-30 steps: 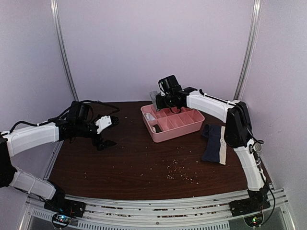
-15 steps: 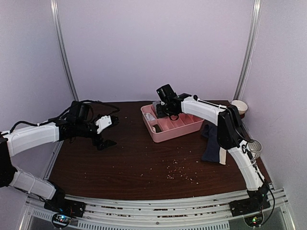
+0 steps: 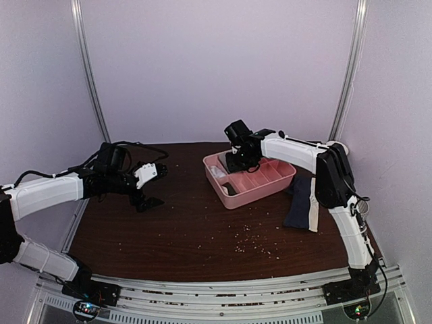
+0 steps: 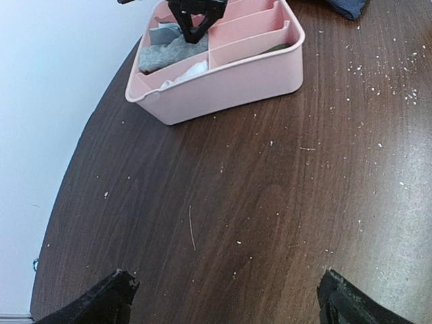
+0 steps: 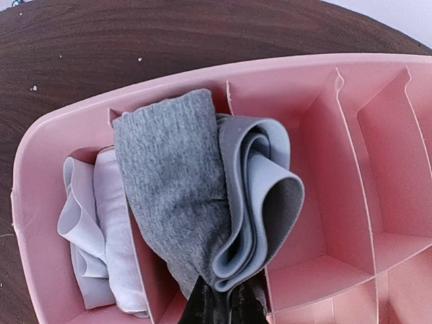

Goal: Roll the underwear
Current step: Place the underwear in the storage box.

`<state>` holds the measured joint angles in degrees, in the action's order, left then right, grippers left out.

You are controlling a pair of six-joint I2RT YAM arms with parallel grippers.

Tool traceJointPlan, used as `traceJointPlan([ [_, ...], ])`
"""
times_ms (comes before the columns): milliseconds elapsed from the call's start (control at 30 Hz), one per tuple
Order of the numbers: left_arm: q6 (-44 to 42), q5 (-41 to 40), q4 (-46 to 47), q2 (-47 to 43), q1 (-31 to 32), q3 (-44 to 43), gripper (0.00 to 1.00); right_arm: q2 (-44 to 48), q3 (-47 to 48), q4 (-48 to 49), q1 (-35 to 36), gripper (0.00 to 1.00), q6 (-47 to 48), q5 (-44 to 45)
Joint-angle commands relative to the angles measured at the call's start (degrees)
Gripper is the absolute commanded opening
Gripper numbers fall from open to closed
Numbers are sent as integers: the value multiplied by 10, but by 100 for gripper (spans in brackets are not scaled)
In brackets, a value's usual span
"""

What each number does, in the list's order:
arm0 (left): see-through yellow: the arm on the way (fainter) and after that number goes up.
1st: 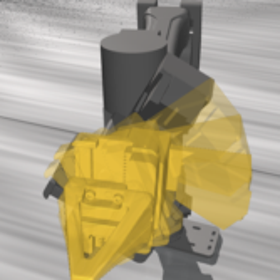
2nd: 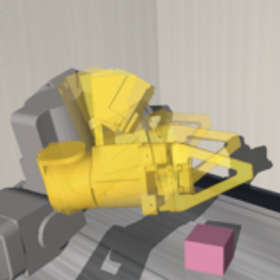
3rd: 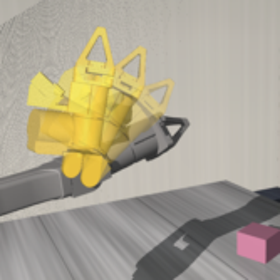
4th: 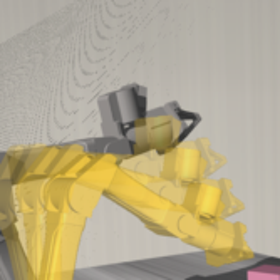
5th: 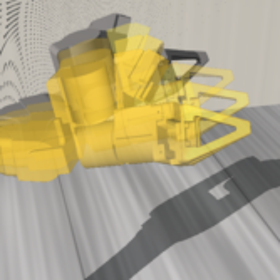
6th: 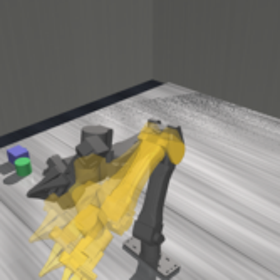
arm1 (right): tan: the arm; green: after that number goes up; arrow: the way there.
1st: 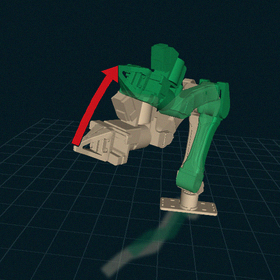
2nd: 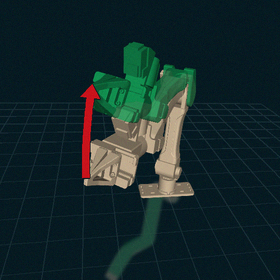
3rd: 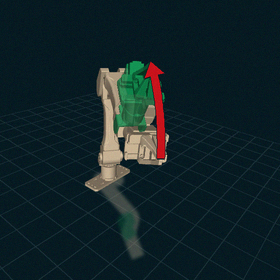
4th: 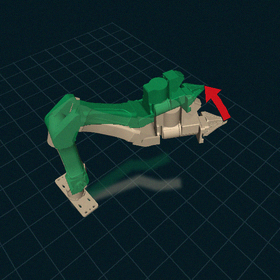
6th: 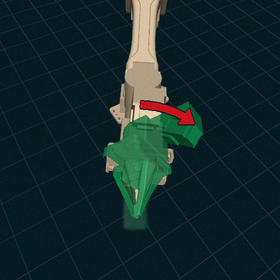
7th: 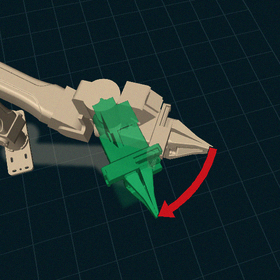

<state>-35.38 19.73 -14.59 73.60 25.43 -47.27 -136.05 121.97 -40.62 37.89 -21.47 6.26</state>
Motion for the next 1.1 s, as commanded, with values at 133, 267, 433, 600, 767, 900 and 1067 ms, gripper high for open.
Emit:
traceJointPlan([
  [133, 4, 9, 19, 3, -4, 4, 98, 32, -14, -117, 17, 0, -34, -13],
  [267, 3, 9, 17, 2, -4, 5, 98, -11, 33, -152, 16, 0, -19, -12],
  [433, 1, 12, 14, 12, -4, 3, 98, -72, 90, -184, 7, 0, -5, -27],
  [600, -1, 17, 11, 22, -4, 0, 98, -101, 109, -196, 2, 0, 25, -34],
  [767, -1, 16, 12, 25, -5, 0, 98, -81, 97, -182, -3, 0, 32, -27],
  [900, -1, 14, 12, 27, -5, -1, 98, -43, 84, -162, 1, 8, 34, -12],
  [1067, 0, 11, 12, 25, -4, 0, 98, -29, 111, -175, 9, 20, 46, 18],
])
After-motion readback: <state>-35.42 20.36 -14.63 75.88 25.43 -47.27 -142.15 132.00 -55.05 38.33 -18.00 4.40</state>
